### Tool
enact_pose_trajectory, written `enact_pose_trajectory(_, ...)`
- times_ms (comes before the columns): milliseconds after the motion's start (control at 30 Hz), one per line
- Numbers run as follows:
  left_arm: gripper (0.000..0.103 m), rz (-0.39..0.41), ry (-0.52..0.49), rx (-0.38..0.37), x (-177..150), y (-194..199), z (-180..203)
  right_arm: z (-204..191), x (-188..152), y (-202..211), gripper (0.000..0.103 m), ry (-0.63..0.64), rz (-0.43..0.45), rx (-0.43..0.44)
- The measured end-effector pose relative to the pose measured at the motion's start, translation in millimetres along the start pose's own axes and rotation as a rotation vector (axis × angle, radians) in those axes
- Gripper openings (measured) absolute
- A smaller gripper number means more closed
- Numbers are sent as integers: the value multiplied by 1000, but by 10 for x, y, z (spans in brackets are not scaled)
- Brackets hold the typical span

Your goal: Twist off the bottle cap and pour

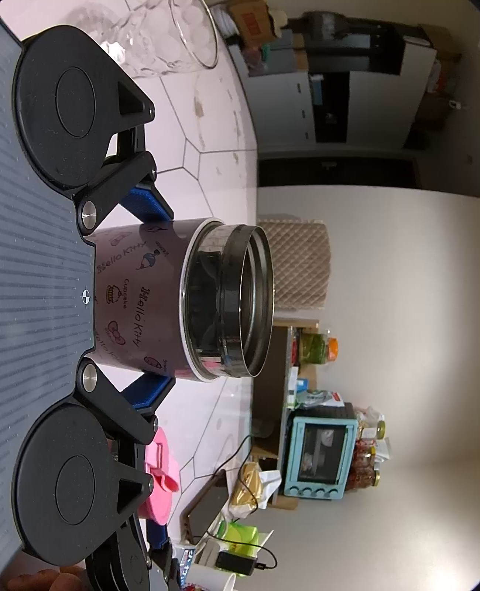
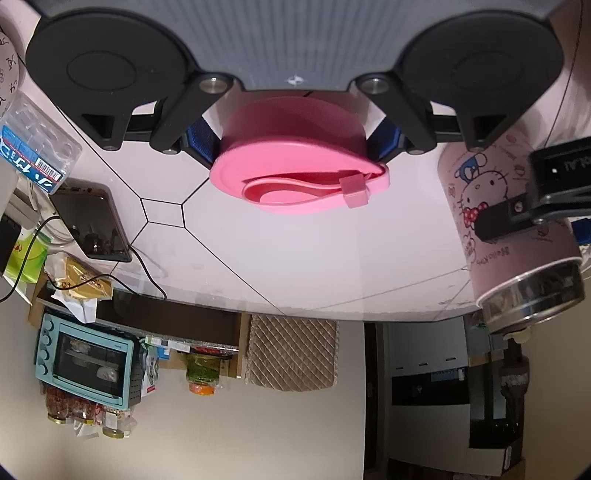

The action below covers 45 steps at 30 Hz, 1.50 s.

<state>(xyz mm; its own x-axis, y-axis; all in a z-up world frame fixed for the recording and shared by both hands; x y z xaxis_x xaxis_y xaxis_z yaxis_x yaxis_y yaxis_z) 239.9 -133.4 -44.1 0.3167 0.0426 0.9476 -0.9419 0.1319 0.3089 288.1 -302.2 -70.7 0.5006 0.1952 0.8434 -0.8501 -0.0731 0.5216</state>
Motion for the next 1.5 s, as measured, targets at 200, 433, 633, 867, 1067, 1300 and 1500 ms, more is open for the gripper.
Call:
enact_pose_trajectory(200,91,-3,5,-4,22,-25,4,13,-22,-7,86,3,-6,0)
enact_pose_trajectory(433,91,-17,15,-12,10,-45,-15,1,-29,7,86,13,-13,-5)
enact_pose_trajectory(633,91,-24,10,-11,3,-56,-15,-1,-26,-36,86,21,-27,-6)
enact_pose_trajectory(867,91,-29,9,-16,-10,-48,-11,-4,-24,-36,89,25,-35,-9)
enact_pose_trajectory(1067,91,-33,7,-20,-12,-51,-12,-17,-17,-37,91,37,-42,-18)
enact_pose_trajectory(1300,91,-45,7,-26,-22,-55,-20,-19,-26,-67,95,51,-44,-23)
enact_pose_trajectory(1500,93,-49,2,-31,-31,-46,-19,-27,-32,-64,100,61,-52,-23)
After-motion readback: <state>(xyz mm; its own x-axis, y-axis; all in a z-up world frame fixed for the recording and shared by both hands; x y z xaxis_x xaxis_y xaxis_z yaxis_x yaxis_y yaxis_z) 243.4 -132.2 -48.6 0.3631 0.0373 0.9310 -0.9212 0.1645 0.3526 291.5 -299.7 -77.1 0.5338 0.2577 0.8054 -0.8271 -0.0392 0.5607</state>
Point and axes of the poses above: each gripper's, at about its wrist camera, not at the fingertips, and y roughly against the way its jaws point, z to its right, x to its top, the point moved 4 cm from there along -y, roughly the way its jaws point, and after that the axes turned 12 degrees about -x, right-handed, at the moved point
